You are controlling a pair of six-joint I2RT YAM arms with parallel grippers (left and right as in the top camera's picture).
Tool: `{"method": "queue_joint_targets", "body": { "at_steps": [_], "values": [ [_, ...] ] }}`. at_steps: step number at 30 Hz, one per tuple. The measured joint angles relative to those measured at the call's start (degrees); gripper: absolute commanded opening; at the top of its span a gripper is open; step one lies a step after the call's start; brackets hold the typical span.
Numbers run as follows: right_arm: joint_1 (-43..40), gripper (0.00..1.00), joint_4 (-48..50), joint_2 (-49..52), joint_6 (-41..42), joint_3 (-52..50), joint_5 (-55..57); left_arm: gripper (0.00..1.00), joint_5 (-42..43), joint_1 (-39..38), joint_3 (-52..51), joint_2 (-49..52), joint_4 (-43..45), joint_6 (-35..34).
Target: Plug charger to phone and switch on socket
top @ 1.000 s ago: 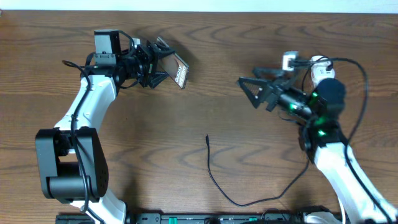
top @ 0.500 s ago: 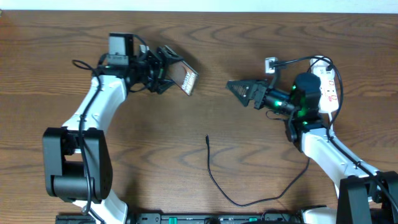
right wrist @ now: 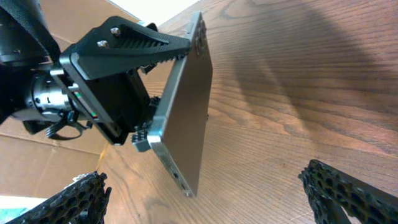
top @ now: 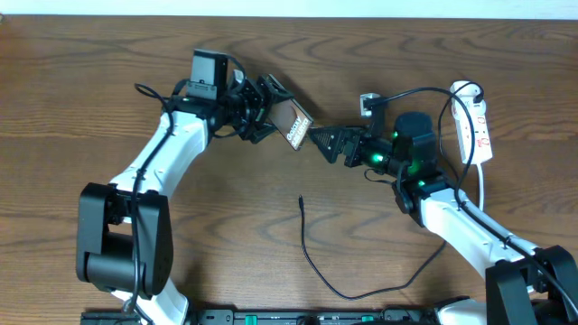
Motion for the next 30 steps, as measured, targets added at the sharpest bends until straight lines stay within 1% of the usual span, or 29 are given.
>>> {"method": "queue_joint_targets", "body": {
  "at_steps": [7,17,21,25,30],
  "values": [
    [1.95,0.99,-2.86,0.0,-2.78,0.0,3.8,0.07,-4.04,-3.61,0.0,0.0,-0.87,-0.33],
    [2.43,0.99,-3.32,0.0,-4.17,0.0,6.78,0.07,-11.23,-7.32,0.0,0.02,-0.85,-4.57],
    [2.43,0.98,-3.32,0.0,-4.24,0.0,7.63,0.07,-12.2,-7.72,0.0,0.0,-0.81,-6.88],
    [2.43,0.92,-3.34,0.0,-4.44,0.0,8.15,0.07,-12.57,-7.72,0.0,0.02,-0.79,-8.76],
    [2.43,0.92,-3.34,0.0,-4.44,0.0,8.46,0.07,-11.52,-7.72,0.0,0.0,-0.79,-10.64]
  ]
}}
